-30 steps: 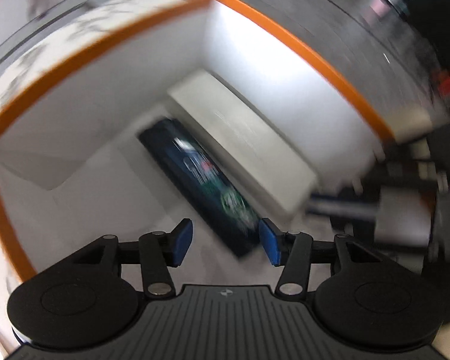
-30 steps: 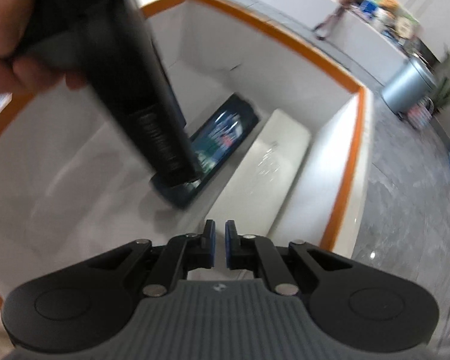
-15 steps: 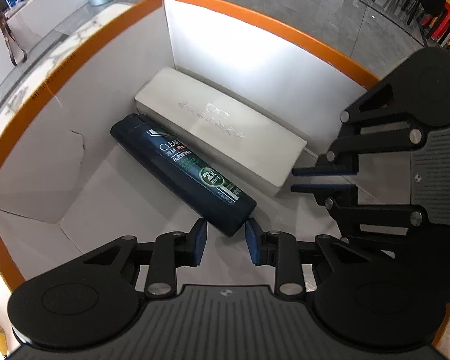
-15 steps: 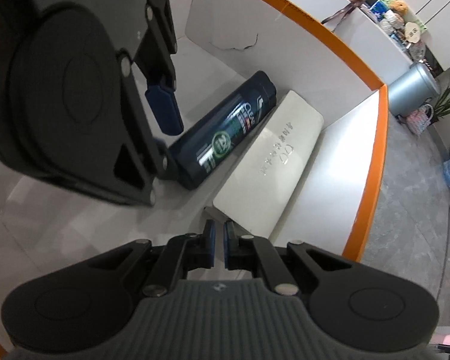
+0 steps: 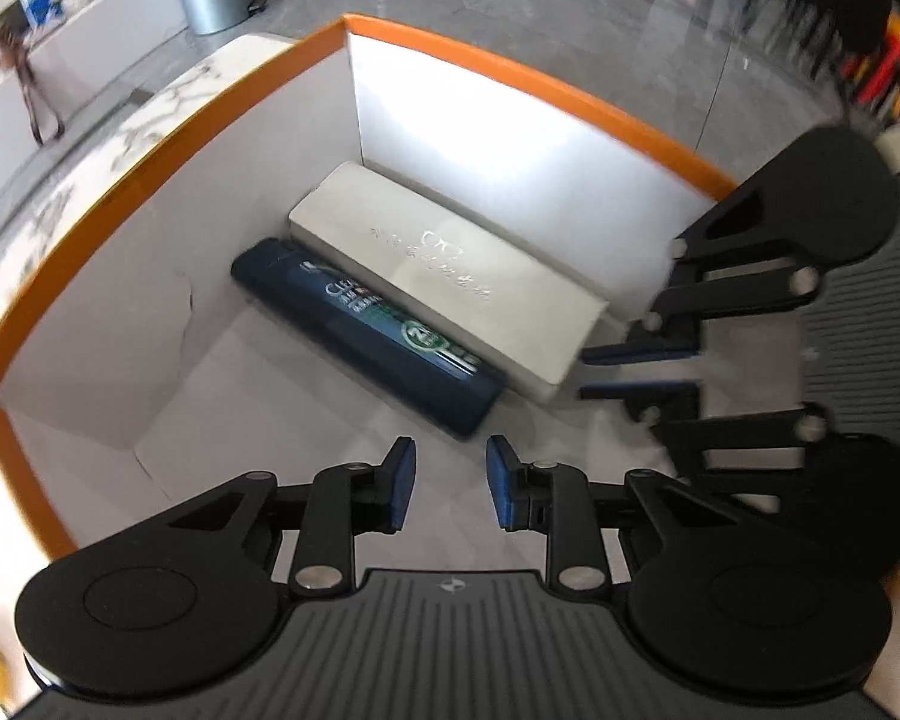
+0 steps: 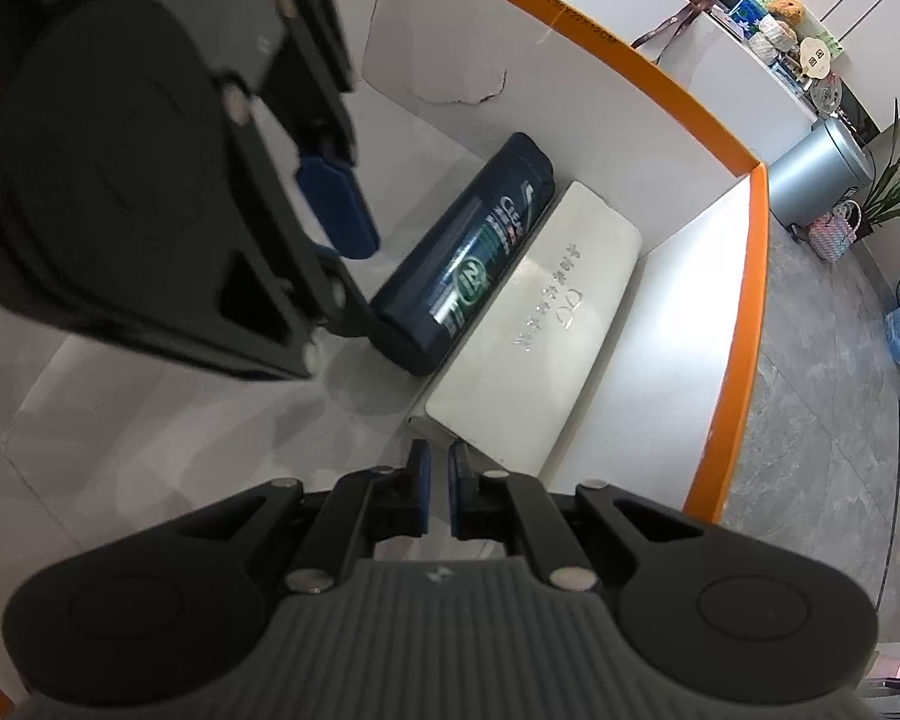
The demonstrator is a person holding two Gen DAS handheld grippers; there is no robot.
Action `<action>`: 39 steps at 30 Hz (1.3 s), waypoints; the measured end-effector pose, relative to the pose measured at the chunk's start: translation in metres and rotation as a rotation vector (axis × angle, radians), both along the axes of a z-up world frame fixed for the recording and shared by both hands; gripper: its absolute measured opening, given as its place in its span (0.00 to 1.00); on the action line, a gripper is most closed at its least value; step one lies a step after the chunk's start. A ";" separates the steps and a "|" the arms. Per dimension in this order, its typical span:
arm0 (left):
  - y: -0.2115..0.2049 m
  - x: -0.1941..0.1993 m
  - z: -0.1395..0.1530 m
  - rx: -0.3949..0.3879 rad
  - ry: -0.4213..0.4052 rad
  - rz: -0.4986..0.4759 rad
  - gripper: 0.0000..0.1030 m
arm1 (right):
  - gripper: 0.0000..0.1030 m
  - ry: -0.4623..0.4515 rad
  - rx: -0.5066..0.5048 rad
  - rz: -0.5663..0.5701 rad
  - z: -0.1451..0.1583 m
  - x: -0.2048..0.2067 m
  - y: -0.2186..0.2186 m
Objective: Organize rigid objects
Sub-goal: 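Open the right tool to drop the white box while the left tool lays the bottle down, then move both tools back to the items on the table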
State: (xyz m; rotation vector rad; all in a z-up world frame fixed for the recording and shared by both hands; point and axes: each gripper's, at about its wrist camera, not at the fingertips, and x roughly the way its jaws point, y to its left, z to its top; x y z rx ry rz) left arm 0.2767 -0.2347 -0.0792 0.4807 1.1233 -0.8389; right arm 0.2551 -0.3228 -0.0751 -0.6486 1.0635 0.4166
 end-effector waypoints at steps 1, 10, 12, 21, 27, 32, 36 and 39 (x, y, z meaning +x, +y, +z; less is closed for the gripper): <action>0.004 0.000 0.006 -0.030 0.003 0.014 0.31 | 0.13 -0.001 0.006 0.002 0.000 -0.001 0.000; 0.100 -0.030 0.079 -0.235 -0.070 0.255 0.31 | 0.36 -0.131 0.118 -0.097 0.037 -0.041 0.001; 0.130 -0.039 0.089 -0.251 -0.101 0.335 0.31 | 0.38 -0.186 0.197 -0.147 0.053 -0.050 0.000; 0.227 -0.118 0.094 -0.283 -0.183 0.657 0.31 | 0.38 -0.314 0.656 -0.255 0.106 -0.103 0.037; 0.251 -0.146 0.084 -0.296 -0.172 0.671 0.34 | 0.27 -0.249 0.735 -0.268 0.088 -0.133 0.093; 0.256 -0.155 0.069 -0.319 -0.173 0.666 0.38 | 0.23 -0.184 0.682 -0.301 0.062 -0.144 0.128; 0.257 -0.149 0.060 -0.330 -0.184 0.661 0.44 | 0.23 -0.161 0.625 -0.364 0.047 -0.136 0.135; 0.255 -0.139 0.051 -0.317 -0.179 0.626 0.47 | 0.20 -0.129 0.636 -0.399 0.036 -0.122 0.138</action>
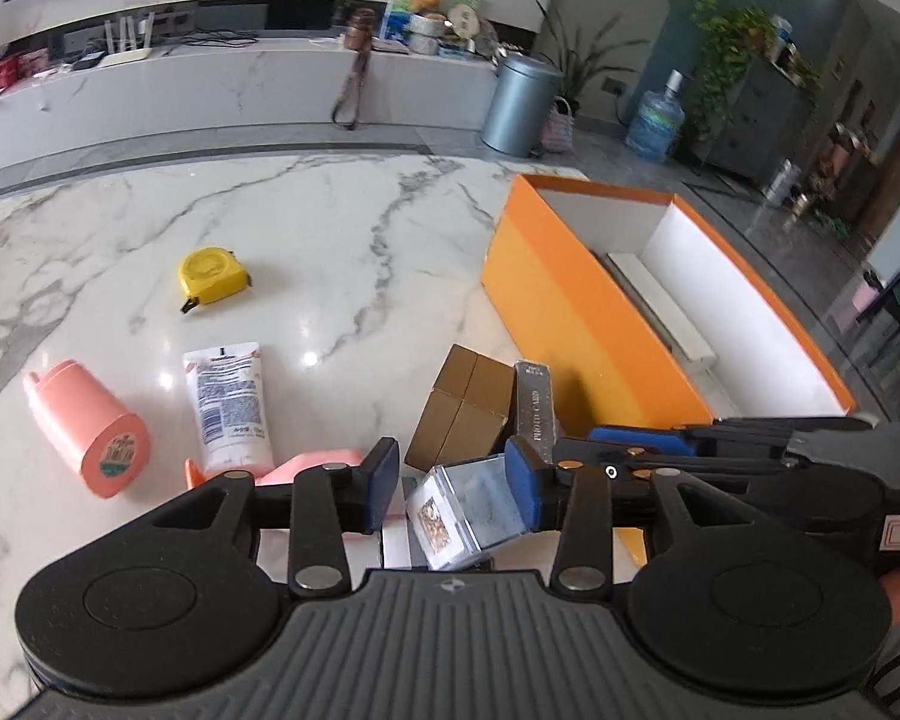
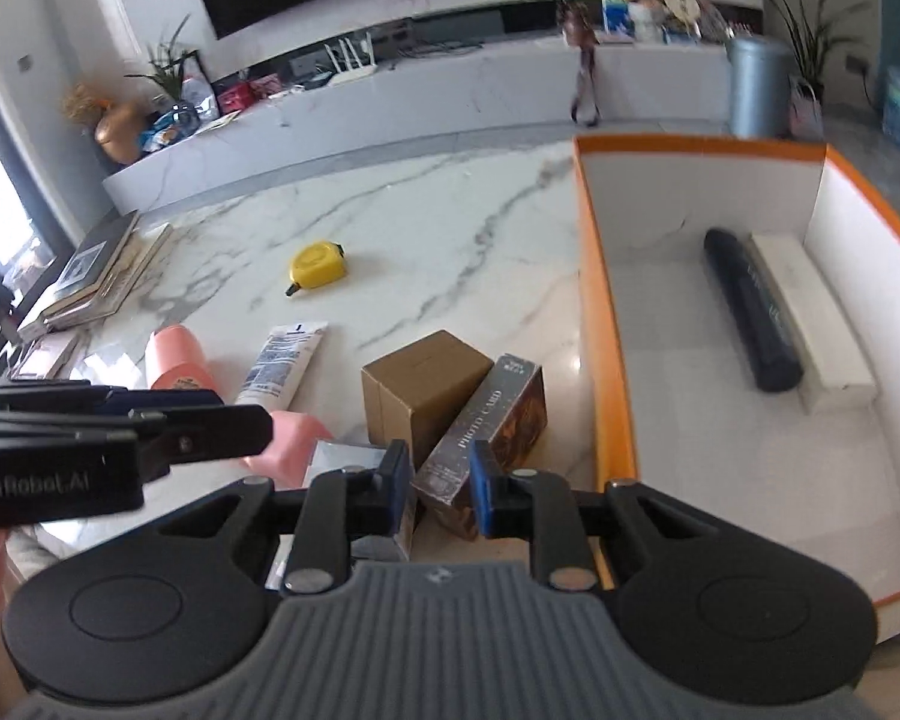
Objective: Organize rigid objects
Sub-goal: 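Move both tools back to the items on the table, then grasp the PHOTO CARD box with the right tool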
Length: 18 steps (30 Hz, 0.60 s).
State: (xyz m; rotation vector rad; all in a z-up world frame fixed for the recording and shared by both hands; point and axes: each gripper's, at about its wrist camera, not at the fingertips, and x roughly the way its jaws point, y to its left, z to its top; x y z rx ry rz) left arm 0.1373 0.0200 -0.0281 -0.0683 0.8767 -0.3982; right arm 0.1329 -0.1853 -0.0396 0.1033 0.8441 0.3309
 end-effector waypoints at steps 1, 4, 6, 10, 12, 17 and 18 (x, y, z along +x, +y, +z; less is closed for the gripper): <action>-0.001 0.003 -0.004 0.009 0.002 -0.010 0.47 | 0.20 0.003 -0.004 -0.003 -0.002 0.002 0.002; 0.002 0.009 -0.014 0.015 0.016 -0.017 0.47 | 0.20 0.008 -0.005 -0.012 -0.007 0.005 0.006; 0.009 0.013 -0.019 0.001 0.038 0.000 0.47 | 0.20 0.009 -0.007 -0.014 -0.008 0.007 0.008; 0.028 0.015 -0.023 0.002 0.090 0.054 0.47 | 0.20 0.008 -0.024 -0.019 -0.010 0.008 0.010; 0.040 0.015 -0.023 -0.007 0.106 0.095 0.50 | 0.20 0.026 -0.051 -0.020 -0.012 0.011 0.014; 0.055 0.024 -0.024 0.021 0.128 0.169 0.51 | 0.31 0.070 -0.162 -0.107 -0.017 0.021 0.029; 0.055 0.025 -0.024 0.031 0.127 0.169 0.51 | 0.31 0.076 -0.154 -0.121 -0.017 0.024 0.029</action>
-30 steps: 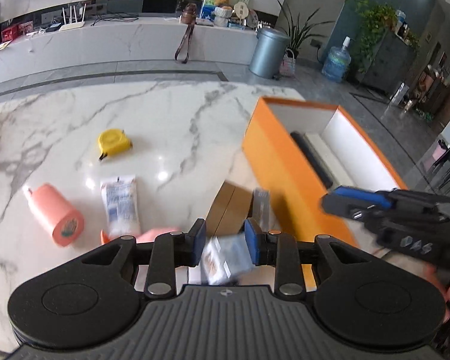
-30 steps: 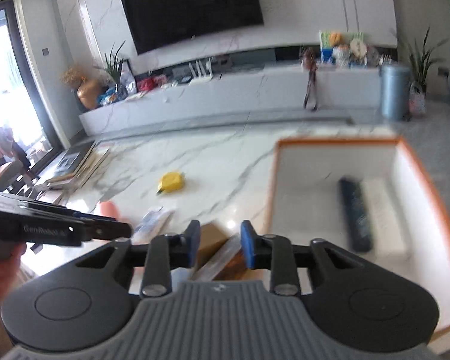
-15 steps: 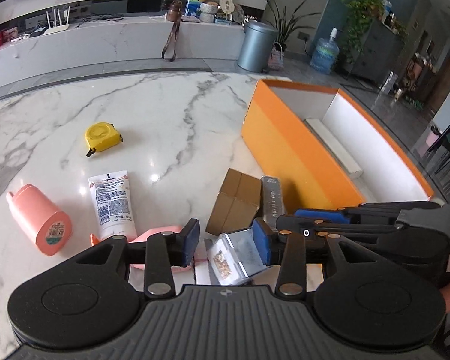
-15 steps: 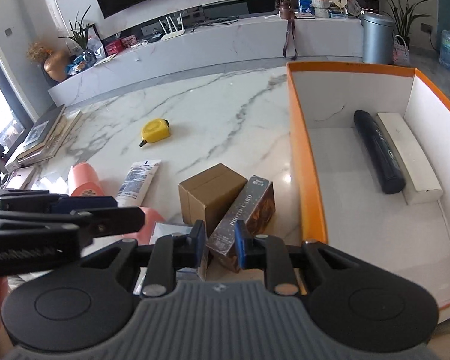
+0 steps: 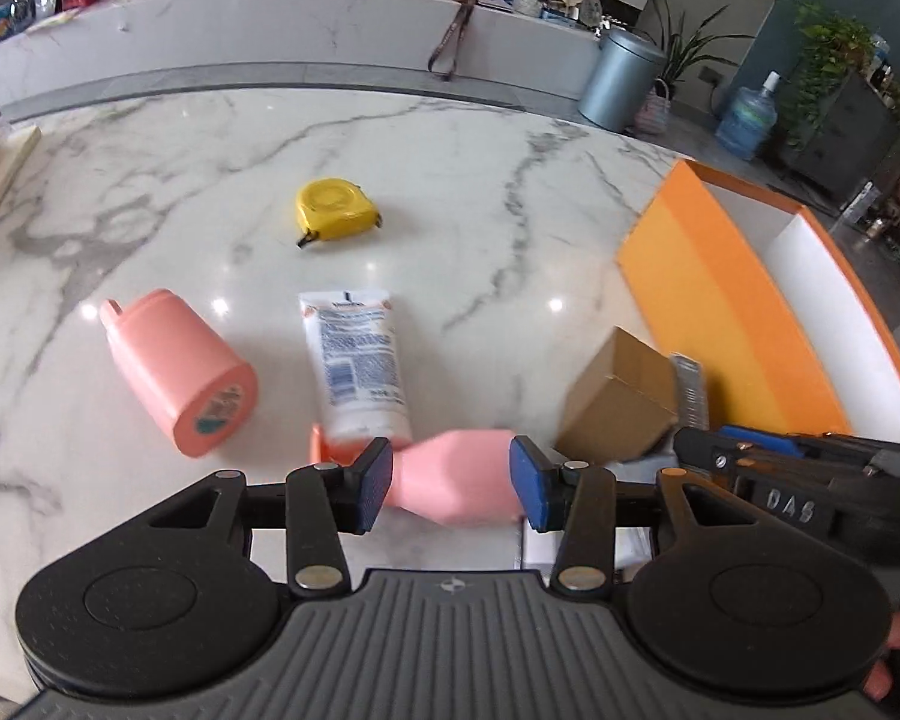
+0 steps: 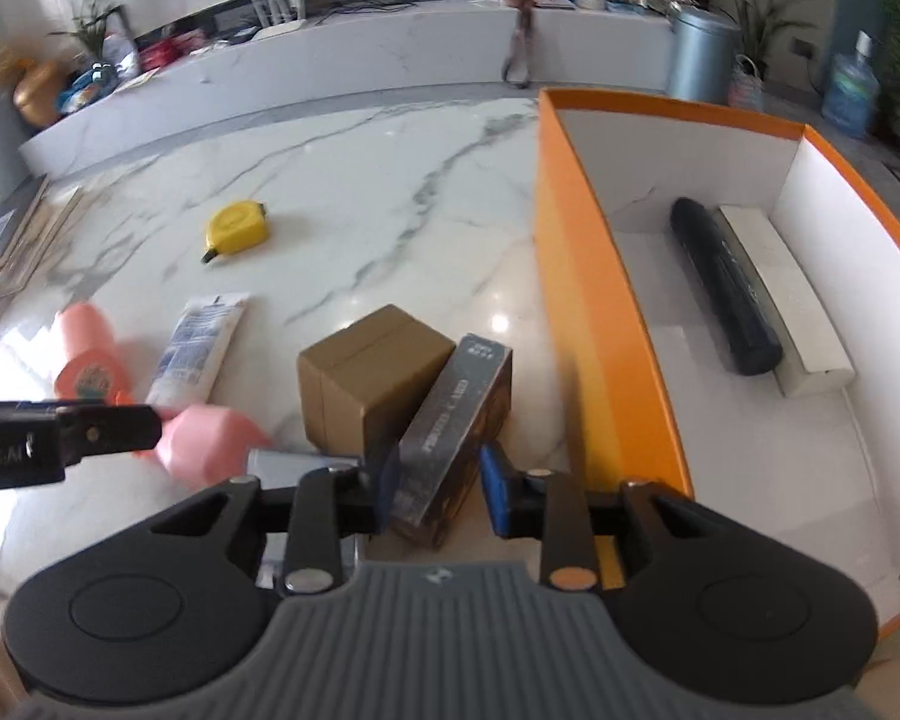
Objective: Organize rigid objects
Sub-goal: 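Grasp the PHOTO CARD box with the right tool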
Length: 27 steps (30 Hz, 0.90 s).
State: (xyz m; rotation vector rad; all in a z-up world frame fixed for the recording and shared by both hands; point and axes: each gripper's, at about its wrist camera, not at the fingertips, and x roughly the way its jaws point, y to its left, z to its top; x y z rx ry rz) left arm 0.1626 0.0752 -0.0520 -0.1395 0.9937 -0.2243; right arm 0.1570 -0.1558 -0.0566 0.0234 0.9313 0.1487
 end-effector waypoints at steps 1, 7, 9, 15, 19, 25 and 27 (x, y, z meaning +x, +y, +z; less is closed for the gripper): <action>0.000 0.001 0.000 0.006 0.001 -0.001 0.51 | 0.31 0.010 0.011 -0.011 -0.001 0.004 -0.001; -0.003 0.002 -0.004 -0.065 0.059 -0.061 0.51 | 0.30 0.098 0.071 -0.038 -0.007 0.020 -0.007; -0.010 -0.002 -0.008 -0.074 0.093 -0.078 0.52 | 0.31 0.105 0.062 -0.034 -0.009 0.022 -0.005; -0.027 -0.020 -0.021 -0.086 0.151 -0.083 0.63 | 0.23 0.074 0.010 -0.001 -0.008 0.012 -0.001; -0.042 -0.033 -0.028 -0.072 0.169 -0.113 0.76 | 0.23 0.020 -0.053 0.044 -0.003 -0.007 0.000; -0.068 -0.041 -0.042 0.038 0.131 -0.146 0.78 | 0.22 0.034 -0.037 0.052 -0.003 -0.027 -0.010; -0.072 -0.040 -0.046 0.065 0.118 -0.145 0.74 | 0.22 0.048 -0.007 0.042 -0.006 -0.030 -0.015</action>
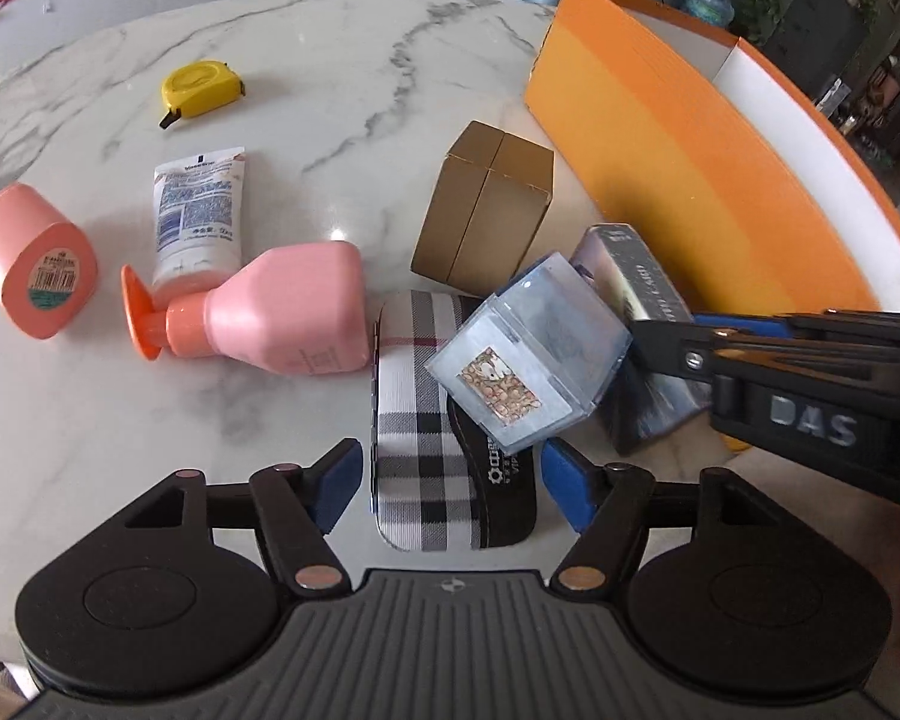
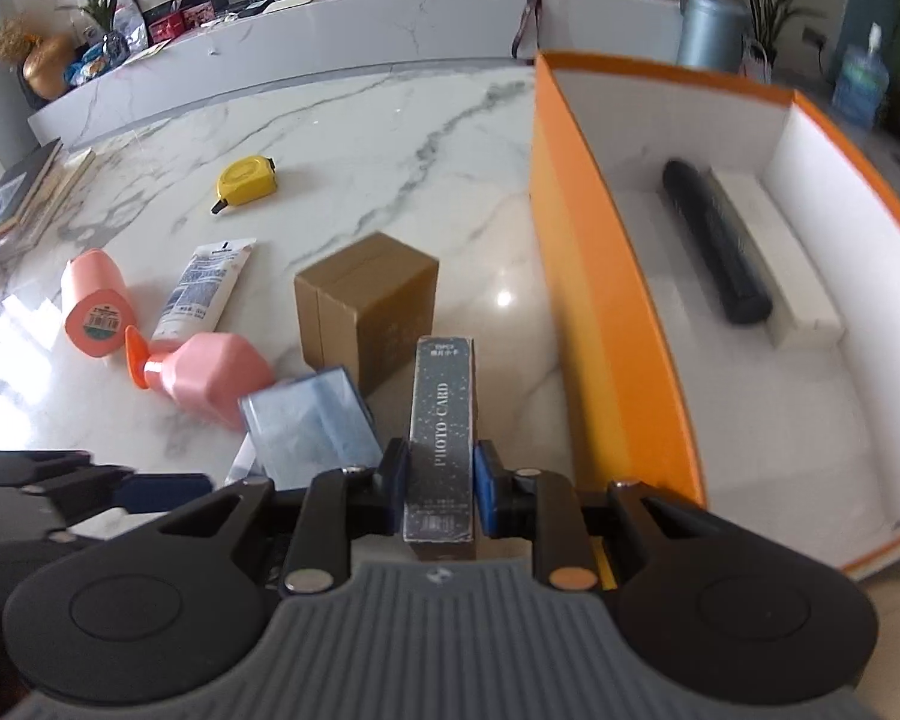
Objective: Organize rigid objects
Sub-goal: 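Grasp the PHOTO CARD box with the right tool, then grasp the plaid case upright with the left tool while the right tool holds the PHOTO CARD box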
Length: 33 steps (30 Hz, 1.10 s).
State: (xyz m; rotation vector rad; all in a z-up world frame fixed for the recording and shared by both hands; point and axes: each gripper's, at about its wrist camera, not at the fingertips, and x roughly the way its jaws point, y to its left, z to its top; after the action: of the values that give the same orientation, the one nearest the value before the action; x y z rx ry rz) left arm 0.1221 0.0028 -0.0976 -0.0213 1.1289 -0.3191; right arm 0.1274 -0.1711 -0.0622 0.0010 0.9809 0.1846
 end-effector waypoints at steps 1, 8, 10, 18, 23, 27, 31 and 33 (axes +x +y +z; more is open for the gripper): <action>-0.002 0.001 -0.002 0.010 -0.004 -0.006 0.74 | 0.22 0.002 0.010 -0.004 0.000 -0.001 -0.002; -0.005 -0.003 -0.002 0.022 -0.021 -0.003 0.64 | 0.23 -0.009 0.040 -0.001 -0.005 -0.005 -0.005; -0.004 -0.008 0.005 0.039 -0.050 0.005 0.45 | 0.23 -0.017 0.052 0.001 -0.006 -0.006 -0.006; 0.005 -0.012 0.018 -0.022 -0.035 0.045 0.29 | 0.23 -0.031 0.094 -0.003 -0.003 -0.008 -0.011; 0.002 -0.007 0.009 0.027 -0.023 0.103 0.38 | 0.23 -0.019 0.090 0.003 -0.005 -0.010 -0.012; 0.004 -0.005 0.004 0.036 -0.025 0.145 0.60 | 0.23 -0.026 0.089 0.005 -0.004 -0.012 -0.012; 0.021 0.000 -0.006 -0.052 0.013 0.226 0.74 | 0.23 -0.034 0.087 0.004 -0.004 -0.013 -0.012; 0.016 0.001 -0.006 -0.034 -0.001 0.208 0.73 | 0.23 -0.037 0.086 0.003 -0.003 -0.014 -0.012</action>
State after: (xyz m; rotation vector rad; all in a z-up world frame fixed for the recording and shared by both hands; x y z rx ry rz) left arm 0.1231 0.0185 -0.1032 -0.1669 1.1095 -0.1528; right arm 0.1134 -0.1835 -0.0656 0.0753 0.9352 0.2286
